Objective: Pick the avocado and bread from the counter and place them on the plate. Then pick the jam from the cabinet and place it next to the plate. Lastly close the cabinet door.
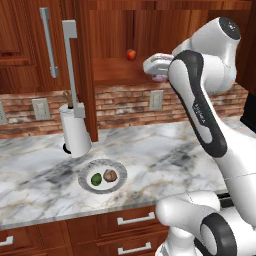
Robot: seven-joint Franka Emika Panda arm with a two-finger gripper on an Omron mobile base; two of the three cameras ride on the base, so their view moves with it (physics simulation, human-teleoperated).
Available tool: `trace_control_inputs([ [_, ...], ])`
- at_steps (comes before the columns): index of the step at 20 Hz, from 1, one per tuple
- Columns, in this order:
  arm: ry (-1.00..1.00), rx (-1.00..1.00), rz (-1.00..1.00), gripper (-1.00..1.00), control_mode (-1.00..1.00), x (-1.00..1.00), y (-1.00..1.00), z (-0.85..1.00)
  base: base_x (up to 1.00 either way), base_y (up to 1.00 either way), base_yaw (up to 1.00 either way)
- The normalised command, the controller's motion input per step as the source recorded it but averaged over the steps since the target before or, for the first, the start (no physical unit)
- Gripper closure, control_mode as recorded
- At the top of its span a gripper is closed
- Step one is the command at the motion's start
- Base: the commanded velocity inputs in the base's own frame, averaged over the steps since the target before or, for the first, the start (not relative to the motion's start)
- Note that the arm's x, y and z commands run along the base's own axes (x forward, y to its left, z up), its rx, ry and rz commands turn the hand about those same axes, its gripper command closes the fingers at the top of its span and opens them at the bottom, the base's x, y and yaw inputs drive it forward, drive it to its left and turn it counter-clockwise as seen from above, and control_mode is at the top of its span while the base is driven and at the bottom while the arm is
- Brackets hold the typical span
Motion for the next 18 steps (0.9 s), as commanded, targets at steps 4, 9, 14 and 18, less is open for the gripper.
trace_control_inputs([
  [4,0.08,0.0,0.14,1.0,-1.0,-0.99,-0.19,-0.02,0.0,0.0,0.0],
  [9,0.11,-0.02,0.16,1.0,-1.0,-0.52,-0.17,-0.42,0.0,0.0,0.0],
  [14,0.13,-0.06,0.21,1.0,-1.0,0.0,-0.12,-0.68,0.0,0.0,0.0],
  [18,0.14,-0.07,0.23,1.0,-1.0,0.16,-0.09,-0.76,0.0,0.0,0.0],
])
